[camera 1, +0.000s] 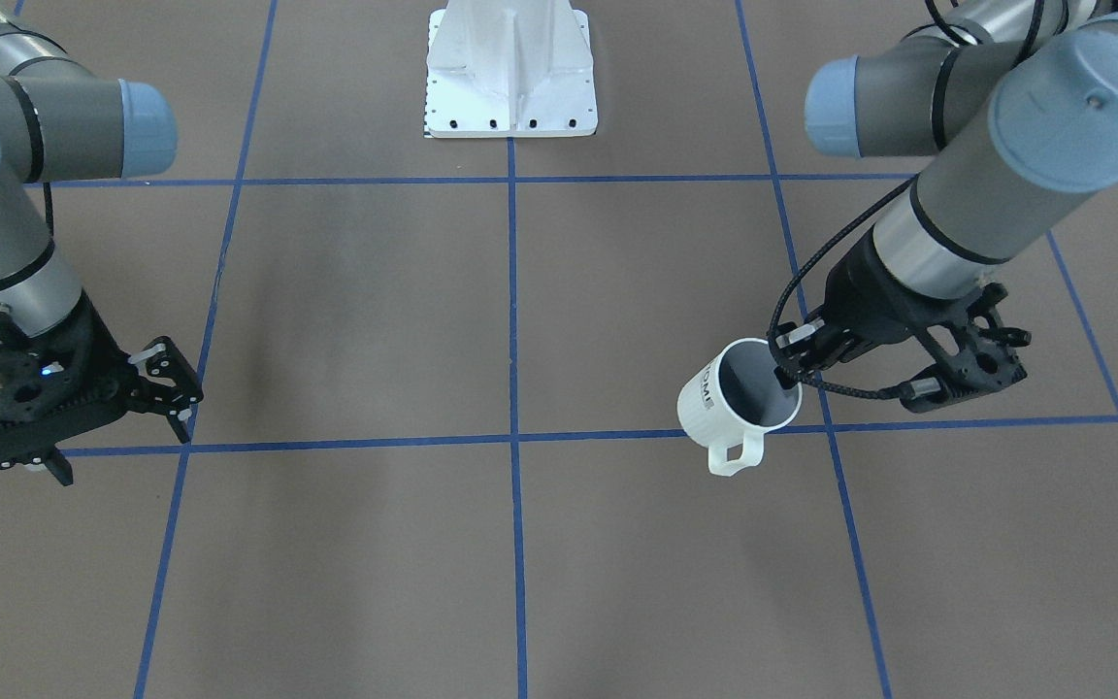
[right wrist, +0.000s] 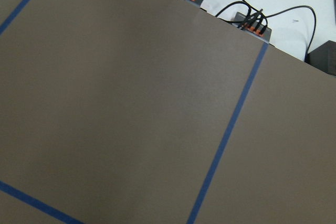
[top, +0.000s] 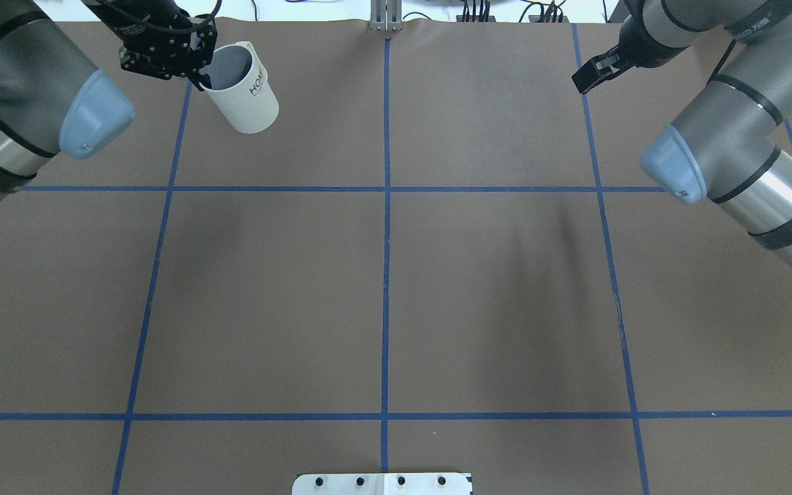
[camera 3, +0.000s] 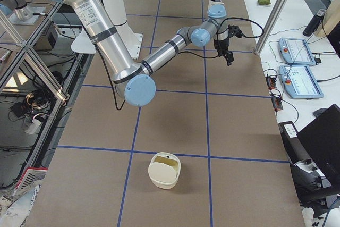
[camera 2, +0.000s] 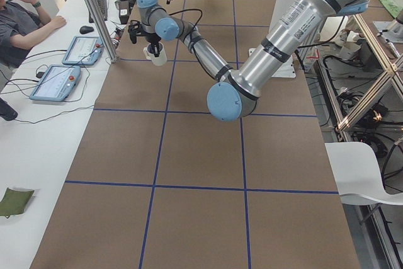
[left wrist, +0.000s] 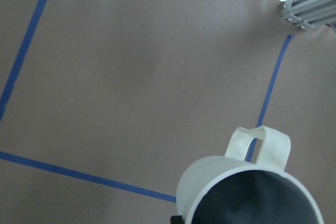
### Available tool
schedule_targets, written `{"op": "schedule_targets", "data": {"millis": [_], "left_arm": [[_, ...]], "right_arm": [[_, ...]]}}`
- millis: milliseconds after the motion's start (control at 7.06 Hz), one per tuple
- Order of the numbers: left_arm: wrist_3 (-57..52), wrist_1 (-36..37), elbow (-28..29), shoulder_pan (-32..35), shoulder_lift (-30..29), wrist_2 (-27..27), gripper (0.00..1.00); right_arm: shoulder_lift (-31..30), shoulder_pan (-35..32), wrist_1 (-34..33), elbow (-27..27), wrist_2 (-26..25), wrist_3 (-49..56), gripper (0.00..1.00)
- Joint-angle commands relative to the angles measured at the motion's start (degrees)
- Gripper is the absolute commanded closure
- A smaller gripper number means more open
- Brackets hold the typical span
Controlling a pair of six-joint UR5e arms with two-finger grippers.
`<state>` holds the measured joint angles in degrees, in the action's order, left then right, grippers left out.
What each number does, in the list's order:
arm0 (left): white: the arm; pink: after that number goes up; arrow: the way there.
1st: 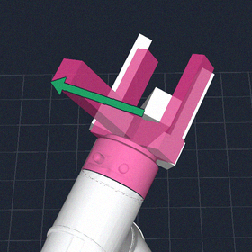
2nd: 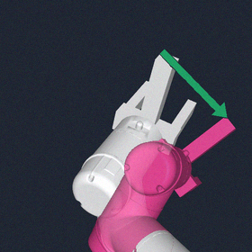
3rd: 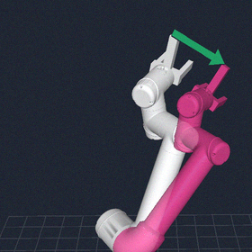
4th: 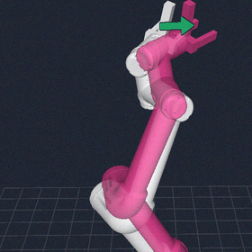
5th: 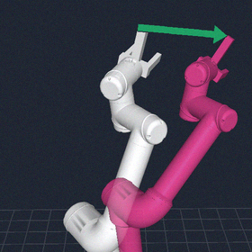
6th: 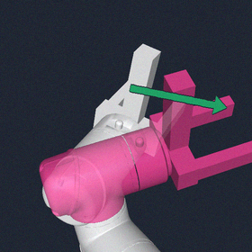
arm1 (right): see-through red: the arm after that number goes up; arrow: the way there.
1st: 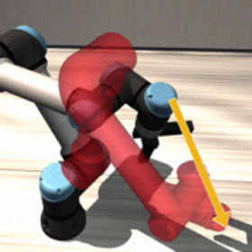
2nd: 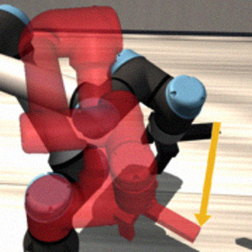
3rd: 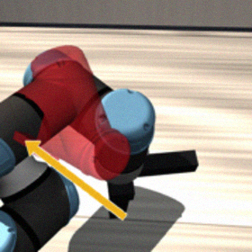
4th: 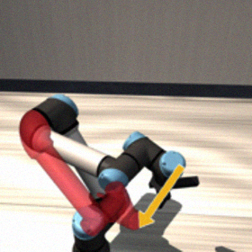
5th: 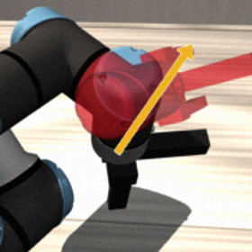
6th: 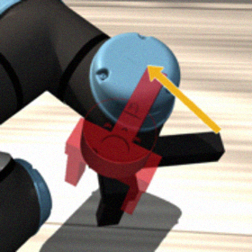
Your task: Left arm hands cup to right arm to dump lemon
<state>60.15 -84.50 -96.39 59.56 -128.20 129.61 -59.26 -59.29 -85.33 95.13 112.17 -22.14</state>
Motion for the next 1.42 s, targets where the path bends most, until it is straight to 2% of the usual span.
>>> {"op": "schedule_targets", "data": {"millis": [0, 142, 283, 425, 567, 708, 991, 1133, 1275], "left_arm": [[-18.6, 9.5, -13.6, -0.1, 12.9, -5.5, 1.0], [-26.2, 9.3, -17.2, 0.0, 20.0, -5.9, 1.0], [-30.4, 7.4, -18.6, 0.6, 25.1, -7.1, 1.0], [-31.9, -1.1, -17.8, 0.3, 32.1, -7.6, 1.0], [-31.4, -11.6, -14.4, 0.3, 35.5, -7.5, 1.0], [-31.4, -18.1, -10.6, 0.3, 37.3, -7.2, 1.0], [-31.6, -25.8, -3.8, 0.1, 36.9, -7.2, 1.0], [-31.5, -27.3, -1.9, 0.0, 36.5, -7.0, 1.0], [-31.7, -27.3, -1.4, -0.1, 36.1, -6.9, 1.0]], "right_arm": [[-1.1, -4.9, -2.4, -1.5, 6.4, 5.3, 0.0], [-1.6, -8.4, -4.7, -1.5, 10.7, 11.3, 0.0], [-2.9, -10.0, -8.2, -1.1, 11.2, 13.5, 0.0], [-5.1, -11.2, -10.3, 0.7, 11.2, 14.3, 0.0], [-6.5, -12.6, -11.0, 1.1, 11.3, 16.7, 0.0], [-6.1, -14.4, -15.8, 1.7, 11.3, 17.0, 0.0], [-6.9, -16.6, -21.3, 4.8, 12.2, 17.0, 0.0], [-6.8, -17.0, -22.6, 4.7, 14.7, 17.0, 0.0], [-6.8, -17.0, -22.8, 4.6, 15.2, 17.0, 0.0]]}}
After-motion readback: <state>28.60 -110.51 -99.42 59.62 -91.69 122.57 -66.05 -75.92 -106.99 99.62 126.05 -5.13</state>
